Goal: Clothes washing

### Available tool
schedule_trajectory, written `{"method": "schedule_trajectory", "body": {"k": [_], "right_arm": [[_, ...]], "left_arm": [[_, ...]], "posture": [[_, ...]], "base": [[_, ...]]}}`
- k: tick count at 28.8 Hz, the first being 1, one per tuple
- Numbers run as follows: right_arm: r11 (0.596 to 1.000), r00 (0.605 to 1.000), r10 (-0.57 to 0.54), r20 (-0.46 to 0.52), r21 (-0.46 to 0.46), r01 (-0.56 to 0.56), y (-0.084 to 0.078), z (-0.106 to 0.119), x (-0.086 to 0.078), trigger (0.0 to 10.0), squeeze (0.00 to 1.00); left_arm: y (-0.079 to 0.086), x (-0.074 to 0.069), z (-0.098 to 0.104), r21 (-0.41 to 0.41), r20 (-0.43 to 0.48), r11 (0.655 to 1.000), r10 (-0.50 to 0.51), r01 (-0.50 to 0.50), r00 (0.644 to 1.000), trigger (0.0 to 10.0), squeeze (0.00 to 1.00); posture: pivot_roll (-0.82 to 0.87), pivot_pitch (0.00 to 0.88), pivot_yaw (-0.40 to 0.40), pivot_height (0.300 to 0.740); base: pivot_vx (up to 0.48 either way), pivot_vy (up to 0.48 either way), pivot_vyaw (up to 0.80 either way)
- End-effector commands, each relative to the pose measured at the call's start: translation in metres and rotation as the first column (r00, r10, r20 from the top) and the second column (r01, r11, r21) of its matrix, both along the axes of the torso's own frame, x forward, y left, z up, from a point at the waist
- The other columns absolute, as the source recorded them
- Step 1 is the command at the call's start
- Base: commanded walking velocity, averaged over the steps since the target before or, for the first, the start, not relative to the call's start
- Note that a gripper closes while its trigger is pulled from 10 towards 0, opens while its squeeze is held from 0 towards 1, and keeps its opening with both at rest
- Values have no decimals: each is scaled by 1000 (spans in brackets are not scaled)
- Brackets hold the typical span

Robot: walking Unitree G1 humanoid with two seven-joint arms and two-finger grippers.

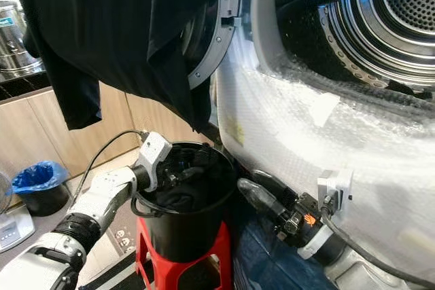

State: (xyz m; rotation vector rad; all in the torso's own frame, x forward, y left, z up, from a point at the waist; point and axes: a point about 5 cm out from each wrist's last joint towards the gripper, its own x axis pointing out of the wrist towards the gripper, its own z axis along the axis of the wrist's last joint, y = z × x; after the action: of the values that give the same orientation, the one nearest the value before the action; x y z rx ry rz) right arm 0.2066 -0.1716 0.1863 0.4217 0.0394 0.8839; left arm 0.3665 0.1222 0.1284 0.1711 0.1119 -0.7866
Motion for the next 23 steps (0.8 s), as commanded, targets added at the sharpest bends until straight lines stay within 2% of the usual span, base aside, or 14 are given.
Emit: {"method": "schedule_trajectory", "body": {"k": [1, 9, 10, 11, 12, 13, 14, 23], "right_arm": [[1000, 1000, -1, 21, -7, 1, -1, 8, -3, 10000, 0], [1000, 1000, -14, 2, 12, 14, -1, 10, -10, 10000, 0], [1000, 1000, -15, 0, 13, 15, -1, 9, -11, 10000, 0], [1000, 1000, -15, -2, 14, 15, -1, 9, -11, 10000, 0], [1000, 1000, -16, -6, 16, 16, -1, 9, -12, 10000, 0], [1000, 1000, -16, -6, 16, 16, -1, 9, -12, 10000, 0], [1000, 1000, -18, -5, 16, 19, -1, 10, -12, 10000, 0], [1000, 1000, -28, -6, 9, 28, -4, 14, -13, 10000, 0]], "left_arm": [[7, 5, 8, 15, 19, 1000, 8, -8, 1000, 10000, 0], [18, 8, 10, 16, 15, 999, 38, -38, 999, 10000, 0], [19, 8, 11, 13, 16, 999, 39, -39, 999, 7843, 0], [20, 8, 11, 11, 17, 999, 41, -41, 999, 7059, 0], [22, 9, 11, 11, 17, 999, 42, -42, 999, 2667, 0], [22, 9, 11, 11, 17, 999, 42, -42, 999, 2667, 0], [23, 9, 12, 6, 22, 999, 43, -43, 999, 0, 0], [22, 8, 13, -5, 27, 1000, 20, -20, 999, 0, 0]], "posture": [[-192, 104, 23, 740], [-190, 135, 18, 740], [-190, 133, 17, 740], [-189, 134, 17, 740], [-190, 134, 16, 740], [-190, 134, 16, 740], [-198, 131, 13, 740], [-203, 139, 5, 740]], "base": [[0, 0, 0], [0, 0, 0], [0, 0, 0], [0, 0, 0], [0, 0, 0], [0, 0, 0], [0, 0, 0], [0, 0, 0]]}}
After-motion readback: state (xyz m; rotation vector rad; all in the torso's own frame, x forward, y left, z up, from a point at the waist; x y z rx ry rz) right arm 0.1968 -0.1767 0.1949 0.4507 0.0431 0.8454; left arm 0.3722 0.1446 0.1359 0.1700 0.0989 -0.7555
